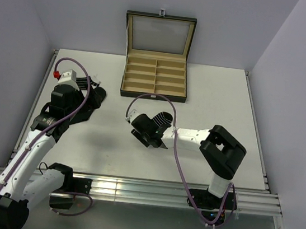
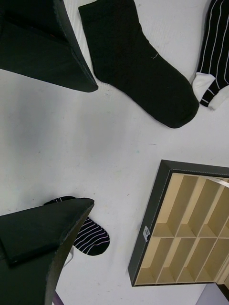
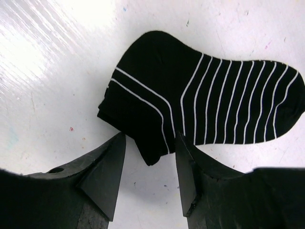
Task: Roll the socks
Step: Roll the sock at the center of the board.
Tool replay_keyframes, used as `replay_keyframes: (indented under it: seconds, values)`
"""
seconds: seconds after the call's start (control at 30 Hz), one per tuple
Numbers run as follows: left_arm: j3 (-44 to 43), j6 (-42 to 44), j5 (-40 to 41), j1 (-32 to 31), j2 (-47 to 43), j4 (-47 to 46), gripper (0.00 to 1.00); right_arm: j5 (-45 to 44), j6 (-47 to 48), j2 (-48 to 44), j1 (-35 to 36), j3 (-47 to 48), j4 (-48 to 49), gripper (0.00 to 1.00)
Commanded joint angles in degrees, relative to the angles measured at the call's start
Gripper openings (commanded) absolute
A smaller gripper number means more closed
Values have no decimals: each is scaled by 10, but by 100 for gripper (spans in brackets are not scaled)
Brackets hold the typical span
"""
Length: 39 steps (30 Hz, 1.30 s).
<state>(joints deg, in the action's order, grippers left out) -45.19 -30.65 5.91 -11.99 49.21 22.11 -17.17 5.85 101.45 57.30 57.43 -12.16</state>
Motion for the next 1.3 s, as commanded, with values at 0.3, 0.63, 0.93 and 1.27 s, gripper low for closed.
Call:
replay_keyframes:
  seconds: [0.3, 0.63, 0.93, 1.27]
  values:
    - [2, 16, 7, -1, 1, -12, 99, -19, 12, 16, 13, 29, 28, 54]
    - [3, 15, 8, -1, 1, -11, 100, -50, 13, 23, 26, 29, 50, 53]
    - [4, 12, 4, -1, 4, -8, 99, -56, 15, 33, 30, 32, 59, 40]
    - [1, 3, -8, -2, 15, -8, 99, -24, -9, 39, 32, 52, 62, 6]
